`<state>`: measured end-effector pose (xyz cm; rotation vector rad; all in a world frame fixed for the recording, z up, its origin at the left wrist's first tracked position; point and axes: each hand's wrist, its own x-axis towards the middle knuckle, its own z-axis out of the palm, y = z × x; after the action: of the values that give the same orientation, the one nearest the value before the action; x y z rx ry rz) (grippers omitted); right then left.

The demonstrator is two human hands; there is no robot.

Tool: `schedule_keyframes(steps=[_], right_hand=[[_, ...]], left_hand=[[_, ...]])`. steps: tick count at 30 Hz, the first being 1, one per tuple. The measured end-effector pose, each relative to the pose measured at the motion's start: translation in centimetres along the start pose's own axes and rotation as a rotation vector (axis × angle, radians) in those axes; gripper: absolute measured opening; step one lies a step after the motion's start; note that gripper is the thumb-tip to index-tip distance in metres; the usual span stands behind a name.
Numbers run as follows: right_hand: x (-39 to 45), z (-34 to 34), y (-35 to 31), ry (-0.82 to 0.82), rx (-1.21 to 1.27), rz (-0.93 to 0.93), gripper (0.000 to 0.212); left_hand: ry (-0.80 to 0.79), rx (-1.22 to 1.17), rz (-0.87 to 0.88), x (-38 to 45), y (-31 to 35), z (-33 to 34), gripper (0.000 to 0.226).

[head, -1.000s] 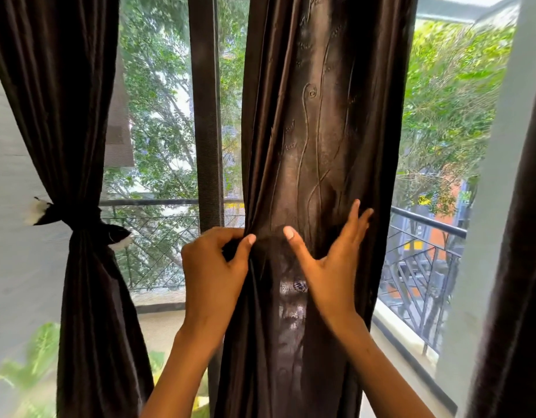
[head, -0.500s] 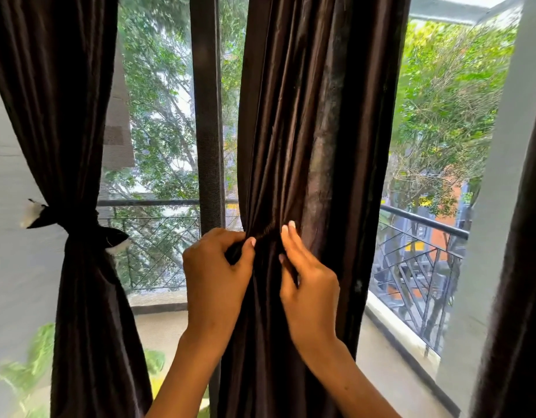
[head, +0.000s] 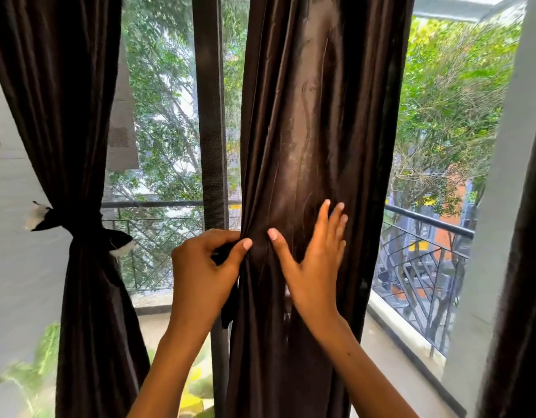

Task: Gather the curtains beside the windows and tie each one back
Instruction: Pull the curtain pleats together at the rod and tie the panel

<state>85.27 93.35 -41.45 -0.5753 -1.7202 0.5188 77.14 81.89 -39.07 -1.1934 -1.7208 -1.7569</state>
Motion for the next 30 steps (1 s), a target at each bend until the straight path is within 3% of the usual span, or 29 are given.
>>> schedule_keyframes(steps=[2,4,6,10,15,22,26,28,30], right_hand=[[0.3,-0.3,-0.7,-0.059,0.302,0.080,0.098],[0.4,-0.5,-1.2,-0.028,0.454,0.114,0.090],[0.5,-0.6,-1.3,0.065,0.411,0.059,0.072],[-0.7,-0.6,-1.5,0.268,0.164,-0.249,0.038],[-3.5,0.0,-1.2,0.141,0.057,-0.403,0.053],[-4.8,0.2,-0.4,-0.116,0.073,-0.371,0.067],[-4.6,-0.4,-0.3,-0.187,0.122,-0.371,0.049],[-3.6,-1.2,-0.7,-0.093,0.215,-0.316,0.040],[-1.8,-2.0,-1.1,0.144,0.218,-0.256,0.046]], left_hand=[[-0.026,-0.022,-0.029,0.1,0.0,-0.4,0.011],[-0.052,-0.054,-0.052,0.1,0.2,-0.6,0.021],[-0.046,-0.052,-0.043,0.1,0.2,-0.6,0.028],[0.061,0.015,0.028,-0.5,0.3,-0.2,0.006],[0.049,0.049,0.116,-1.2,0.5,0.3,0.011],[0.005,-0.042,0.096,-1.6,0.8,0.4,0.010],[0.034,-0.017,0.039,-1.3,0.9,0.6,0.006],[0.056,-0.016,-0.004,-1.0,0.7,0.7,0.004],[0.059,-0.030,-0.033,-0.8,0.6,0.8,0.004]])
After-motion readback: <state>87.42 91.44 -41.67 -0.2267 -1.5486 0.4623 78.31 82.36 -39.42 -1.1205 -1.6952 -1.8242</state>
